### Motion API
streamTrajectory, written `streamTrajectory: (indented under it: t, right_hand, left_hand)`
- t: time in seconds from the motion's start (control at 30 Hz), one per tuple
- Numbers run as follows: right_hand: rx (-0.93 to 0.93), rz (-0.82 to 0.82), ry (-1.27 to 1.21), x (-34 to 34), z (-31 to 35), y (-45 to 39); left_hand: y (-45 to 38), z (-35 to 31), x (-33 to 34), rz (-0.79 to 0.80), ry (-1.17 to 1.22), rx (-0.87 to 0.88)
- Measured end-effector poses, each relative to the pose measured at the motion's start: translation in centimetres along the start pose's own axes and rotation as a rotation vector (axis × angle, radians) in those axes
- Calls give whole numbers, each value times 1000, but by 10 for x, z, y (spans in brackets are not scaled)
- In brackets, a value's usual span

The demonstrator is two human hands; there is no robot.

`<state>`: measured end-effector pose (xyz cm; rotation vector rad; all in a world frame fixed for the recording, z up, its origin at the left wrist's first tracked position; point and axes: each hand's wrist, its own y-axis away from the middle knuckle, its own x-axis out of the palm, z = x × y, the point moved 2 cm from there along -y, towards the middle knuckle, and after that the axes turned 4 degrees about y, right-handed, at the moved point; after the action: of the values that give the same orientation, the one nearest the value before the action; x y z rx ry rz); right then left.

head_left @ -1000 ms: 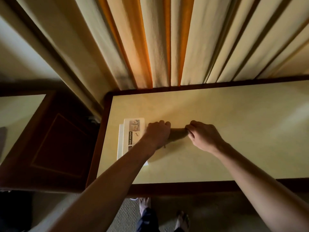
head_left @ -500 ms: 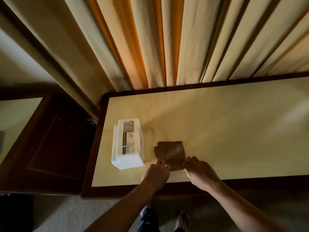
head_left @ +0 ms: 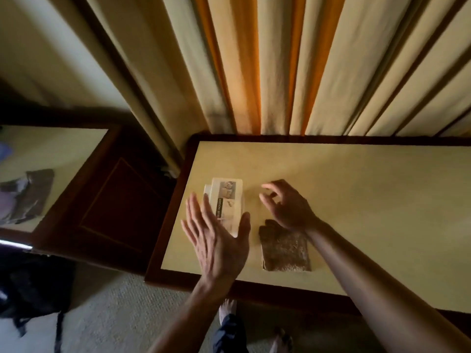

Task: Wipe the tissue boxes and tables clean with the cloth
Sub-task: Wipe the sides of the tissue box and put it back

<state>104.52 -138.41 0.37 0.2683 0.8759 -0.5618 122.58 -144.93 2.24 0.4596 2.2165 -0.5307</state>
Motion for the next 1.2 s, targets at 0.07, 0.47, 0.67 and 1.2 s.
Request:
streamTrajectory:
  t: [0.07, 0.47, 0.67, 1.2]
  right_hand:
    - [13, 134, -160, 1, 25, -31]
    - [95, 830, -55, 39, 53, -121]
    - [67, 879, -146, 39, 52, -123]
    - [142, 301, -636, 27, 31, -92]
  left_hand:
    - [-2, 18, -4, 116, 191, -406]
    - [-2, 49, 30, 488, 886, -1101]
    - [-6, 56, 35, 523, 947, -1075]
    - [-124, 79, 15, 560, 1055, -106]
